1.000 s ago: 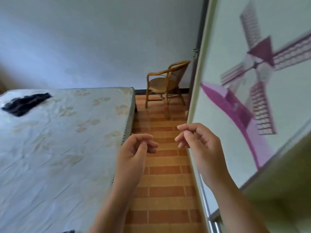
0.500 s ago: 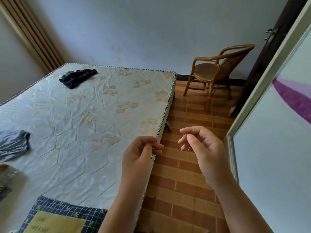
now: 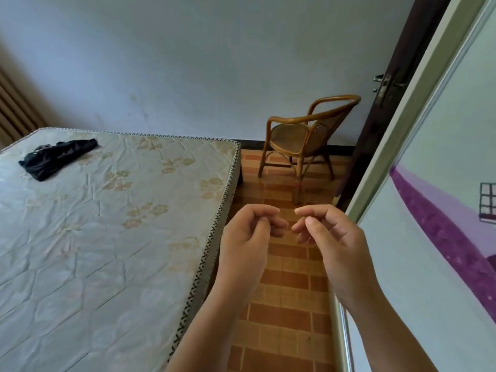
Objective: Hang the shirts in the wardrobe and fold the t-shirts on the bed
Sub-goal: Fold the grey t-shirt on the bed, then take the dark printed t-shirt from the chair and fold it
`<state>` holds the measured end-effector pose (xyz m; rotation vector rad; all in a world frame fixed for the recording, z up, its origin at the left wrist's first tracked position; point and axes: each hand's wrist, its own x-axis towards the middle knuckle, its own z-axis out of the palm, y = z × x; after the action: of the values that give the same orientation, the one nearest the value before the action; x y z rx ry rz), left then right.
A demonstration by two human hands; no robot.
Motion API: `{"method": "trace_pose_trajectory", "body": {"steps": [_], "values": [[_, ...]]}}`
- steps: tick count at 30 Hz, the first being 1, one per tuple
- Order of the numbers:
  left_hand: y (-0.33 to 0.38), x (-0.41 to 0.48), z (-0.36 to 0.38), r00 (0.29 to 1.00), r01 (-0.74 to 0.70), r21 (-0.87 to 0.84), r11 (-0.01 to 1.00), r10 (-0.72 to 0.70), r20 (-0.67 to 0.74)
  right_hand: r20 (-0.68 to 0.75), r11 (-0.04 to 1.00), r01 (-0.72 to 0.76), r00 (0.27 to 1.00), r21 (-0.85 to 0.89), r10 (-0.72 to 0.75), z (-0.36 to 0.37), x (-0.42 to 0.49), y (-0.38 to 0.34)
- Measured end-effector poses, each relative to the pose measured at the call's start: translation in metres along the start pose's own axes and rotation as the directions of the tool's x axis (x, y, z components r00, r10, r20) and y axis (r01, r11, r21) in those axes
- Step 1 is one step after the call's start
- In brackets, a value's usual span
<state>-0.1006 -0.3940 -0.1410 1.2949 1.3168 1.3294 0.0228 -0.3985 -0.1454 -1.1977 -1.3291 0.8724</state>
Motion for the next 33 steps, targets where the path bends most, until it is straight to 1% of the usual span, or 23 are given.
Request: {"method": "trace_pose_trajectory", "body": {"steps": [2,4,7,9,14,18,21,23,25,30,33], "values": [[-0.001,0.027,0.014,1.000,-0.003,0.020,1.000,0.002,0.009,-0.051,1.000,-0.026,0.998,-0.011,0.026,-0.010,0.029,0.012],[-0.007,0.053,0.020,1.000,0.013,0.028,1.000,-0.013,0.003,-0.049,0.998,-0.065,0.997,-0.001,0.065,-0.011,0.056,0.025],[-0.020,0.092,0.018,0.998,-0.012,0.090,0.996,0.017,-0.056,0.015,0.996,-0.092,0.996,0.020,0.092,0.002,0.094,0.039],[-0.034,0.127,0.016,0.996,0.004,0.106,0.994,0.005,-0.092,0.064,0.994,-0.105,0.993,0.032,0.102,0.015,0.129,0.049],[-0.059,0.227,-0.002,0.990,0.046,0.083,0.995,-0.034,-0.138,0.083,0.993,-0.106,0.991,0.055,0.101,0.059,0.227,0.079],[-0.069,0.316,-0.029,0.984,0.060,0.178,0.982,-0.029,-0.174,0.208,0.990,-0.138,0.969,0.013,0.132,0.113,0.306,0.093],[-0.068,0.377,-0.044,0.981,0.062,0.146,0.987,-0.033,-0.192,0.259,0.994,-0.110,0.960,0.017,0.101,0.145,0.364,0.092],[-0.069,0.414,-0.048,0.975,0.062,0.100,0.993,-0.039,-0.218,0.257,0.997,-0.079,0.964,0.022,0.071,0.157,0.399,0.095],[-0.072,0.444,-0.045,0.974,0.069,0.074,0.995,-0.051,-0.219,0.246,0.996,-0.083,0.966,0.022,0.076,0.162,0.427,0.102],[-0.090,0.515,-0.018,0.986,0.123,0.078,0.989,-0.113,-0.119,0.166,0.992,-0.120,0.980,0.049,0.110,0.150,0.502,0.129],[-0.100,0.570,0.007,0.987,0.127,0.077,0.989,-0.117,-0.114,0.121,0.991,-0.120,0.986,0.063,0.112,0.135,0.558,0.149]]}}
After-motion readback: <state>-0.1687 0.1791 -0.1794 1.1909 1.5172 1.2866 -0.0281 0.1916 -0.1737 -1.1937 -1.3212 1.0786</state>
